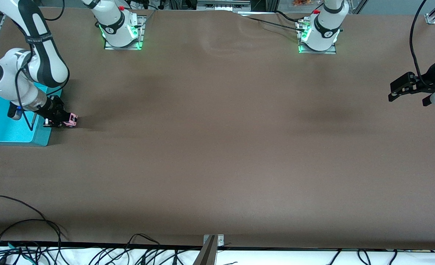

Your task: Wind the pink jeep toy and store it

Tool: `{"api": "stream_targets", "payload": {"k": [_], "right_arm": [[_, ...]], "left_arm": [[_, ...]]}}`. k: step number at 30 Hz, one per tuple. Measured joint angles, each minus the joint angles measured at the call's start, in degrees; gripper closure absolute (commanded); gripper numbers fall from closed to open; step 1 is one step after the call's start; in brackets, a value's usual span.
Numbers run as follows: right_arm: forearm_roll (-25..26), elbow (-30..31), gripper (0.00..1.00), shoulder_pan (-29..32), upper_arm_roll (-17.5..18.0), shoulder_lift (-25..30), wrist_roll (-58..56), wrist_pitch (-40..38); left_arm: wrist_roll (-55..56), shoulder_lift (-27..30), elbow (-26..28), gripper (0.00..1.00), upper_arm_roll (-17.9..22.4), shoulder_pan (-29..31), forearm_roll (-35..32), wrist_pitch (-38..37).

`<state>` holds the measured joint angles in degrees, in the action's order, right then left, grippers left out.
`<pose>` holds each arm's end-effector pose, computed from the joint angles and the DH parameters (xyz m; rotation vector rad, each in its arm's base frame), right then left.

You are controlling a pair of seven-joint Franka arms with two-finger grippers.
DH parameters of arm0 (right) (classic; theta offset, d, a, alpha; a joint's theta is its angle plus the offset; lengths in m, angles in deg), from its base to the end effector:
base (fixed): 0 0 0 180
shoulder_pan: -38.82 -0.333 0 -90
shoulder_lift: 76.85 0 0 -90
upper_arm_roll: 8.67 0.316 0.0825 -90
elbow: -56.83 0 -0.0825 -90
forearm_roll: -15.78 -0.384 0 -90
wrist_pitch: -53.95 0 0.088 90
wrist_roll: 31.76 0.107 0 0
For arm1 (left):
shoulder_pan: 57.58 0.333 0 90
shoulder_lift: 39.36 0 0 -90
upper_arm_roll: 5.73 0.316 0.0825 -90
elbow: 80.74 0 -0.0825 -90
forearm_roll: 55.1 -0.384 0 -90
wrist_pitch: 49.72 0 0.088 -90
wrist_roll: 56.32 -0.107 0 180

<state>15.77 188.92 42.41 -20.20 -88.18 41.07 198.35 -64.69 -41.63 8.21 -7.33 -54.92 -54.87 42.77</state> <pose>0.5097 -0.1384 0.2641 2.2475 -2.1596 0.0582 0.5709 0.0105 0.6148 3.1317 -0.1998 0.0353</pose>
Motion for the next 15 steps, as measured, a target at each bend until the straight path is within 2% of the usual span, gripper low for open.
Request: {"api": "stream_targets", "payload": {"k": [9,15], "right_arm": [[0.0,-7.58,0.87,0.0,0.0,1.9,0.0,-13.02],[0.0,-11.49,0.87,0.01,-0.02,2.1,0.0,-18.03]], "left_arm": [[0.0,0.0,-0.03,0.0,0.0,0.0,0.0,0.0],[0.0,-0.02,-0.03,0.0,0.0,0.0,0.0,0.0]]}}
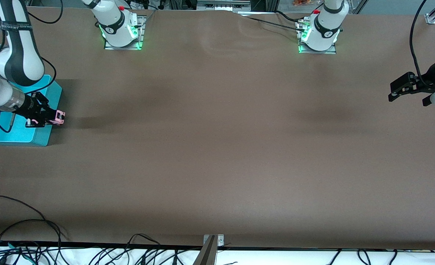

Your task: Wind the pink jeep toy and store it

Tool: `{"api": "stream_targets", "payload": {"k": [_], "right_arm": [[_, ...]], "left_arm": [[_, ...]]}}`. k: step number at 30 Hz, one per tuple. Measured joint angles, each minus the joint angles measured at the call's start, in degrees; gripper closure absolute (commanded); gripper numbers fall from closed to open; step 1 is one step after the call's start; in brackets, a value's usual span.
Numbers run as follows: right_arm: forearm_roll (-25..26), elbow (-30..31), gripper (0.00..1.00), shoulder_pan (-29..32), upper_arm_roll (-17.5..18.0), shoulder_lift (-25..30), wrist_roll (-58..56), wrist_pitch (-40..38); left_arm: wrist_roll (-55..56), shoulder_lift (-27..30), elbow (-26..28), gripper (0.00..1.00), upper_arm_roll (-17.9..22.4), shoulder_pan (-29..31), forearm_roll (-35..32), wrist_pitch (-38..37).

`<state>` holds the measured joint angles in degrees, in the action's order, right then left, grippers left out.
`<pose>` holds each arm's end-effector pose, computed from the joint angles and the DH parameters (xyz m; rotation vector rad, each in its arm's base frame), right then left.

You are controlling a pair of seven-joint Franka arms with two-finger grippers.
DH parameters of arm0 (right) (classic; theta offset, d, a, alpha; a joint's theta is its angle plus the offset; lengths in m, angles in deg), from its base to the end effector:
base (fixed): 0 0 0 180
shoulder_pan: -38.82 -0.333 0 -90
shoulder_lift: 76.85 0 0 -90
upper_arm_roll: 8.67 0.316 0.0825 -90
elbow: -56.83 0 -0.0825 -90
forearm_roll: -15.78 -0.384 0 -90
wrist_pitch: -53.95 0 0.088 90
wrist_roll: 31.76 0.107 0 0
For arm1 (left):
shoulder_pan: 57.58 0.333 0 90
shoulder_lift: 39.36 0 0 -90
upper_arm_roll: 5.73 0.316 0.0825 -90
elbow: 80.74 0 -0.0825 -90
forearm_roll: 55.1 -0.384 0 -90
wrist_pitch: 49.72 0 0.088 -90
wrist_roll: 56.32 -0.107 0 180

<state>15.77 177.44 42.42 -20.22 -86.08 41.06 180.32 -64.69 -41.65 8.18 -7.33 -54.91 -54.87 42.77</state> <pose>0.5421 -0.1451 0.3387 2.2216 -2.1411 -0.0536 0.5710 0.0106 0.6148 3.1318 -0.1995 0.0356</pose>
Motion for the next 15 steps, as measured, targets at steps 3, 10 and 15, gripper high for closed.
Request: {"api": "stream_targets", "payload": {"k": [3,10,15], "right_arm": [[0.0,-1.46,0.87,0.01,-0.11,0.0,0.0,-1.87],[0.0,-4.14,0.87,0.05,-1.01,0.0,-0.01,-4.47],[0.0,-5.62,0.87,0.07,-2.15,0.0,-0.08,-6.65]], "left_arm": [[0.0,0.0,0.0,0.0,0.0,0.04,0.0,0.0],[0.0,-0.01,0.0,0.0,0.03,0.12,0.0,0.0],[0.0,-0.05,0.0,0.0,0.04,0.13,0.0,0.0]]}}
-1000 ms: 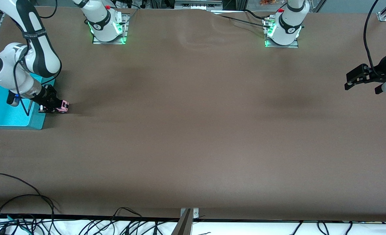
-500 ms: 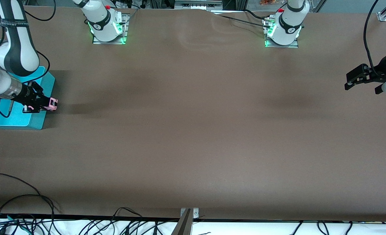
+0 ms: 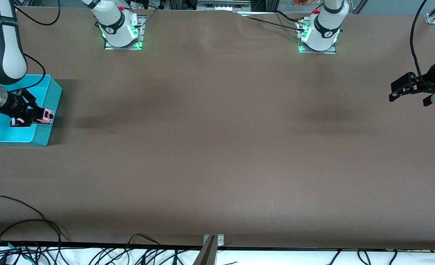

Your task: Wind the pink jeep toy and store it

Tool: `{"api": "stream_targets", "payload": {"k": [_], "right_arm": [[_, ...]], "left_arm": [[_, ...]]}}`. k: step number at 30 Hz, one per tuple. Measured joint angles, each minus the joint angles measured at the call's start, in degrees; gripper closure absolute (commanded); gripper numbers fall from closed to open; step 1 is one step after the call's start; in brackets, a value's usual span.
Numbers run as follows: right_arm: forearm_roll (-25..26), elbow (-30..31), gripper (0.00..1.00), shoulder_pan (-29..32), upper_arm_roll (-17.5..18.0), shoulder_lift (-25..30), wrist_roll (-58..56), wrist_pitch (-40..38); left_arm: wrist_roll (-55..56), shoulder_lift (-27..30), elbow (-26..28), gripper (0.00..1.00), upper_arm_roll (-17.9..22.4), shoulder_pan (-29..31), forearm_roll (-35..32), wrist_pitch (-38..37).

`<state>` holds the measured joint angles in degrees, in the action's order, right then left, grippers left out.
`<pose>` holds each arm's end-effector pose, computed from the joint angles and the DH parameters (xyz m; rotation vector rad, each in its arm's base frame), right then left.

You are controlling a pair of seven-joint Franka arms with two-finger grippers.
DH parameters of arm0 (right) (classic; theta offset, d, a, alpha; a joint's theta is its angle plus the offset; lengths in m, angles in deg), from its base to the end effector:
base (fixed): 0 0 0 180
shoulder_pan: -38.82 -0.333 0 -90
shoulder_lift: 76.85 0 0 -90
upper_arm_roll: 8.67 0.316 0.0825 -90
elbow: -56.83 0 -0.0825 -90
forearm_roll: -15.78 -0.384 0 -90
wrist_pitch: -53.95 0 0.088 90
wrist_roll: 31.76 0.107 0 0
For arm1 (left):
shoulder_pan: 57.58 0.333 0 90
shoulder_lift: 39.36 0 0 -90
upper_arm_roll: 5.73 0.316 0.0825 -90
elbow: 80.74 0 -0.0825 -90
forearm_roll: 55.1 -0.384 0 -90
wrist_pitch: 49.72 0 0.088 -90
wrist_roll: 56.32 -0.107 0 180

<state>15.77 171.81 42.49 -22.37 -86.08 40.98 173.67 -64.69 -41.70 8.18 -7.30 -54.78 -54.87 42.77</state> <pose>0.5500 -0.1686 0.3730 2.1724 -2.1733 -0.0734 0.5712 0.0122 0.6143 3.1320 -0.1951 0.0343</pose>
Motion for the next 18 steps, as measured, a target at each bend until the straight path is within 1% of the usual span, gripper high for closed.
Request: {"api": "stream_targets", "payload": {"k": [6,11,15,18], "right_arm": [[0.0,-1.72,0.87,0.0,-1.11,0.06,-1.67,-2.73],[0.0,-2.2,0.87,0.02,-3.11,0.35,-3.47,-3.47],[0.01,-2.21,0.87,0.0,-5.24,0.64,-6.45,-3.82],[0.02,-2.18,0.87,0.03,-7.91,0.61,-9.96,-4.04]], "left_arm": [[0.0,-0.02,0.0,0.0,0.0,0.0,0.0,0.0],[0.0,-0.04,0.0,0.0,-0.02,0.0,0.0,0.0],[0.0,-0.06,0.0,0.0,-0.02,0.0,0.0,0.0],[0.0,-0.07,0.0,0.0,-0.03,-0.01,0.0,0.0]]}}
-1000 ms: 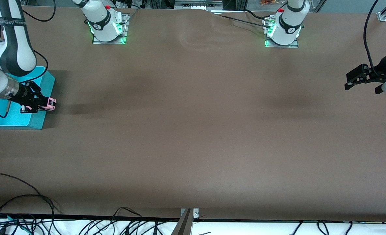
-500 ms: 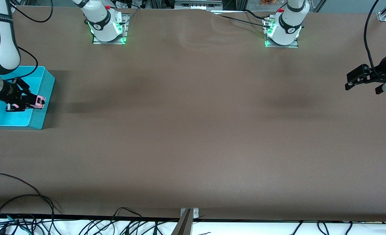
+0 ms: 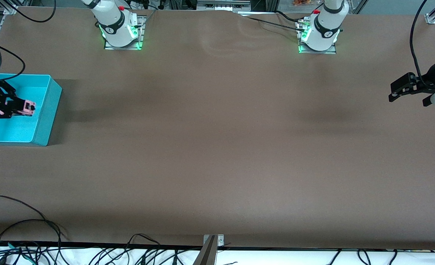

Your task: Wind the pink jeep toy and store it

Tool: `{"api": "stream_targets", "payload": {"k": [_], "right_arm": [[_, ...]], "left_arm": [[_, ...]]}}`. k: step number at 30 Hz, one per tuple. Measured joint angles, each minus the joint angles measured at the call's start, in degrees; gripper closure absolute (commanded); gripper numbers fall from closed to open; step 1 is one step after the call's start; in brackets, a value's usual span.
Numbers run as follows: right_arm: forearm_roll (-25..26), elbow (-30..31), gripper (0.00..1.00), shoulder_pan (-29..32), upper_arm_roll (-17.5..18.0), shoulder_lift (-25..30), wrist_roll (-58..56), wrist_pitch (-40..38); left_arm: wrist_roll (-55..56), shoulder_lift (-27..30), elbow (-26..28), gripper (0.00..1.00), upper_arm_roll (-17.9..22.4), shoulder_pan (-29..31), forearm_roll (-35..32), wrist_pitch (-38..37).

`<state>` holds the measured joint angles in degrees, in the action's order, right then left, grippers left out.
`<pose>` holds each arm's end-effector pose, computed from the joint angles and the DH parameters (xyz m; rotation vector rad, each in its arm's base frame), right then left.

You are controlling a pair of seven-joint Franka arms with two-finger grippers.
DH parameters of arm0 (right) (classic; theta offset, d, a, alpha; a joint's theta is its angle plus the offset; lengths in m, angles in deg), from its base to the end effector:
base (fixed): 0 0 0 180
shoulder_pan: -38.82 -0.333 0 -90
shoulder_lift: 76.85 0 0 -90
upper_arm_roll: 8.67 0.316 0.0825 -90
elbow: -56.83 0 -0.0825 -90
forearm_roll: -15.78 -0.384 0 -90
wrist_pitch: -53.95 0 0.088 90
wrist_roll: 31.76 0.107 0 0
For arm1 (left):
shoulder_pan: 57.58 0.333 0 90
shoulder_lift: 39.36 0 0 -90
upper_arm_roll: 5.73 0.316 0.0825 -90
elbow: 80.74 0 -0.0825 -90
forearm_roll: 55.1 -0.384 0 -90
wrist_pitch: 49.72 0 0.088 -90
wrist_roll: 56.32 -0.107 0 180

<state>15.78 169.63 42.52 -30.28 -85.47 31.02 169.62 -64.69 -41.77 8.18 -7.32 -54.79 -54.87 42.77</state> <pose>0.5230 -0.2411 0.3939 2.2000 -2.1249 -0.1029 0.5715 0.0119 0.6136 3.1318 -0.1959 0.0324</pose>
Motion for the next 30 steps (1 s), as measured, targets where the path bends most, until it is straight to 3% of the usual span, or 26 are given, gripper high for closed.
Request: {"api": "stream_targets", "payload": {"k": [8,30], "right_arm": [[0.0,1.3,0.87,0.99,-5.64,-0.87,-6.8,-0.05],[0.0,12.29,0.87,6.3,-6.19,-8.02,-9.8,21.47]], "left_arm": [[0.0,-0.03,0.0,0.0,-0.08,-0.09,0.0,0.0],[0.0,-0.05,0.0,0.0,-0.35,-0.82,-0.47,0.0]]}}
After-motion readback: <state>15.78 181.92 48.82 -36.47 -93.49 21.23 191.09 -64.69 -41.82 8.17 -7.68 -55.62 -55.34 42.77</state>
